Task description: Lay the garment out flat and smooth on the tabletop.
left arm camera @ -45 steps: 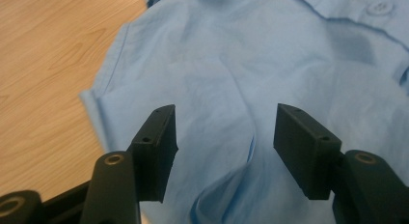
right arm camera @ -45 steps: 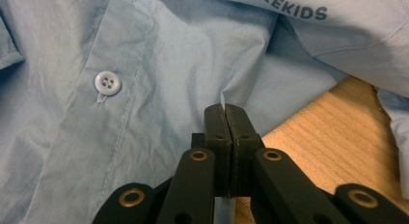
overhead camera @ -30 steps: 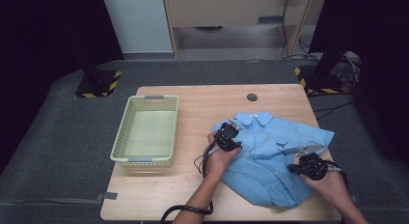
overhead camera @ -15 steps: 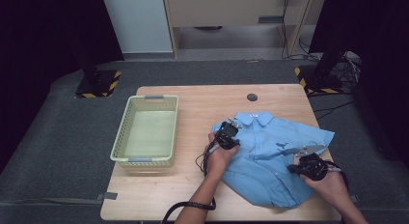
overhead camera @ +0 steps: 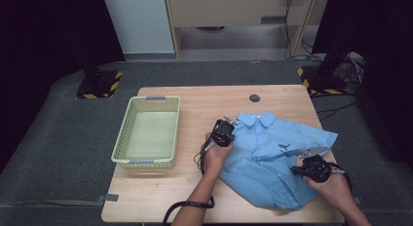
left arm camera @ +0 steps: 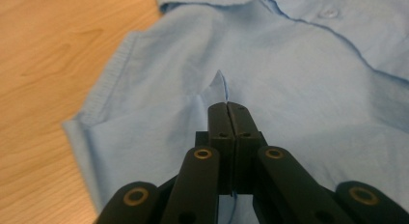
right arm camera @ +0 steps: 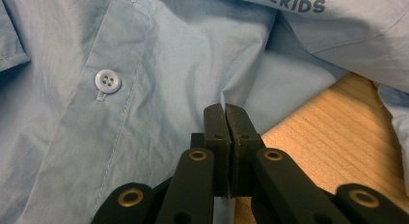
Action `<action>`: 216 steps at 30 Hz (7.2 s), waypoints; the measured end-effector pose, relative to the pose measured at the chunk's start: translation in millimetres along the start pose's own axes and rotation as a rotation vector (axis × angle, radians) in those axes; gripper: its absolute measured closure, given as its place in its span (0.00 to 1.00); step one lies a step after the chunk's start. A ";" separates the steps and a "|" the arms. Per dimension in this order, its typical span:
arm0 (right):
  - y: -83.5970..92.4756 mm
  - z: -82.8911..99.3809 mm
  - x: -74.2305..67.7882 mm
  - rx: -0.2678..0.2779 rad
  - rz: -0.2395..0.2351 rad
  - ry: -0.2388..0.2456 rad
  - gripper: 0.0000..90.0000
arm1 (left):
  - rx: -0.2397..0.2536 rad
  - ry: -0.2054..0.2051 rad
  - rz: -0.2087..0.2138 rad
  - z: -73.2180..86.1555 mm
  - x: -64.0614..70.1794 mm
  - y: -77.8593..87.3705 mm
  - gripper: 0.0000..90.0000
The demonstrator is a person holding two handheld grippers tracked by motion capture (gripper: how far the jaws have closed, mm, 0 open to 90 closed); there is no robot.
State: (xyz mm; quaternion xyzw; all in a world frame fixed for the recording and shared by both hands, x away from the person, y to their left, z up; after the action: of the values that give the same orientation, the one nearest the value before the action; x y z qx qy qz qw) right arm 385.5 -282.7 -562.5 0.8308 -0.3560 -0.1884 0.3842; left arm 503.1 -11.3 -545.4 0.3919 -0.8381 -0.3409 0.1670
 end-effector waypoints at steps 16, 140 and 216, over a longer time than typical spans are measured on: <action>1.2 0.6 -2.3 0.005 0.015 0.001 0.99 | 0.084 0.065 -0.110 -6.8 -58.1 73.8 1.00; -22.9 -23.1 48.4 0.098 0.216 -0.099 0.98 | 0.073 -0.177 0.164 106.0 119.1 70.9 0.59; 0.7 -28.5 97.4 0.128 0.181 -0.188 0.82 | 0.095 -0.136 0.041 115.5 48.5 110.6 1.00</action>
State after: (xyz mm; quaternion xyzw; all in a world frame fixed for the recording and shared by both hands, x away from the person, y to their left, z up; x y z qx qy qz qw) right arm 467.7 -340.3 -547.7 0.7969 -0.4750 -0.2067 0.3109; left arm 348.9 53.2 -549.4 0.3580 -0.8705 -0.3231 0.0980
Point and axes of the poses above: each handheld gripper's, and its own axes: y roughly backward along the jaws, z roughly out of its underside, x roughly to its right, the point moved 6 cm from there along -y, roughly forward along the jaws, and after that the axes turned 5 degrees about x, right-handed, at the moved point
